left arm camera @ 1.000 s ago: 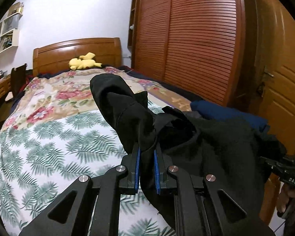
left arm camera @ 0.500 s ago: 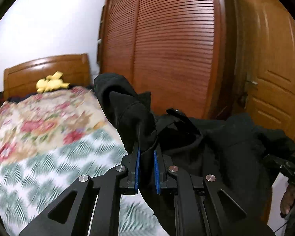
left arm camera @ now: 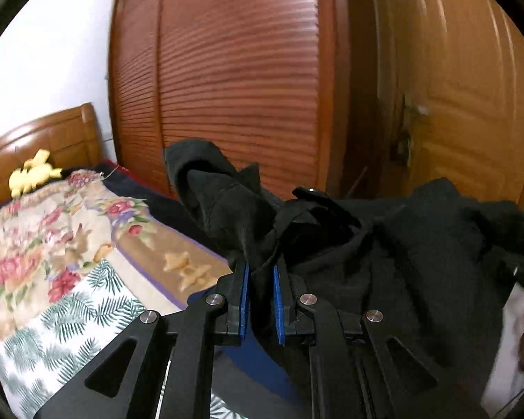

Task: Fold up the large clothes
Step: 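Lift the coat bundle with both grippers and carry it toward the folded garments, then lower the coat onto the stack of folded garments and open both grippers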

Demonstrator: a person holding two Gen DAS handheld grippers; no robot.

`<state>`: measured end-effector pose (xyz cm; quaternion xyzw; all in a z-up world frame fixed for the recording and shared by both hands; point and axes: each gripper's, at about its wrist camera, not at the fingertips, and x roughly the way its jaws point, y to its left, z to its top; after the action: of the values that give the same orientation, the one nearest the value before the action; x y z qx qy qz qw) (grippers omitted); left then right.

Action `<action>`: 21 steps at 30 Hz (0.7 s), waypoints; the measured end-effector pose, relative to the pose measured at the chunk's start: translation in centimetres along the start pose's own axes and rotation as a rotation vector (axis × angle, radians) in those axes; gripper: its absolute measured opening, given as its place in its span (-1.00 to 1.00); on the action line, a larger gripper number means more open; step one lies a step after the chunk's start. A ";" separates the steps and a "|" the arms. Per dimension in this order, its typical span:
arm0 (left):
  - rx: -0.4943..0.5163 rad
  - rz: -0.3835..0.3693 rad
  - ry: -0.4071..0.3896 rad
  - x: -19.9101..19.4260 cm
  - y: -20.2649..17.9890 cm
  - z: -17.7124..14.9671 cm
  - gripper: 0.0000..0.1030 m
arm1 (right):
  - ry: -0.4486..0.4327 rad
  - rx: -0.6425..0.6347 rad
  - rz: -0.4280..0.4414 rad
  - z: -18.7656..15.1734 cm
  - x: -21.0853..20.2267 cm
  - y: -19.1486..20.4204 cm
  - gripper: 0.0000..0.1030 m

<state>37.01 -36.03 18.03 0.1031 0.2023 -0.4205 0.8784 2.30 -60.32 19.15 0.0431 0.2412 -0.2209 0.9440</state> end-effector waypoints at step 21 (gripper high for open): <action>-0.026 -0.040 -0.010 -10.4 1.2 -4.1 0.07 | -0.018 -0.007 -0.117 1.5 -2.6 -2.3 0.25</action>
<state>31.00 -26.59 18.92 0.0854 0.2054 -0.4357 0.8721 -0.08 -61.64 21.79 0.0238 0.2357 -0.2755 0.9317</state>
